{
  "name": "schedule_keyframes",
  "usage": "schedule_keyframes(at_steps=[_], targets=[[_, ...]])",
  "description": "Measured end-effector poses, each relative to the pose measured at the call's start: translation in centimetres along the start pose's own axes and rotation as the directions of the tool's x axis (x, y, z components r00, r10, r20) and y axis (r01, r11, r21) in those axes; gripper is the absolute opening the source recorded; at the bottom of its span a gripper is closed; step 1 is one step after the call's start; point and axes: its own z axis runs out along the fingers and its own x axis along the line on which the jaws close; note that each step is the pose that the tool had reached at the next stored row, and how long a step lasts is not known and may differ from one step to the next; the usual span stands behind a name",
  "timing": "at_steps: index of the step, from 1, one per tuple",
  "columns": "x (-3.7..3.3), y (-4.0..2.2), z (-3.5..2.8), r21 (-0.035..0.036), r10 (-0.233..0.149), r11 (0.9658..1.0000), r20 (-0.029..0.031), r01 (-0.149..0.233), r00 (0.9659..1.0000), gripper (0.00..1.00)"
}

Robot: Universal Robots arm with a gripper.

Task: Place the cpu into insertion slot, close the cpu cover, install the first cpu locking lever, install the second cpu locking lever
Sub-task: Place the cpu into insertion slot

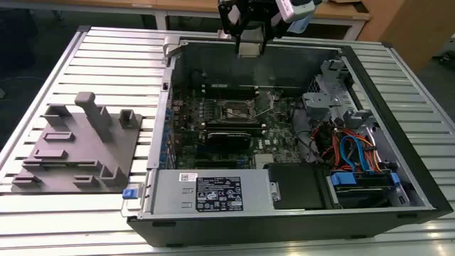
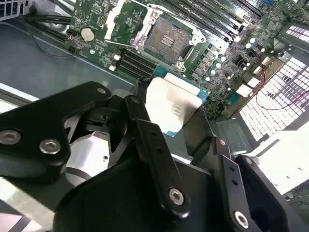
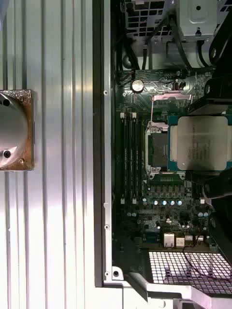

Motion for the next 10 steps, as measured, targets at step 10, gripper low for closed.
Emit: schedule_keyframes(at_steps=[10], targets=[[0.00, 0.00, 0.00, -0.0001, 0.000, 1.0000, 0.0000, 0.000, 1.0000, 0.54]])
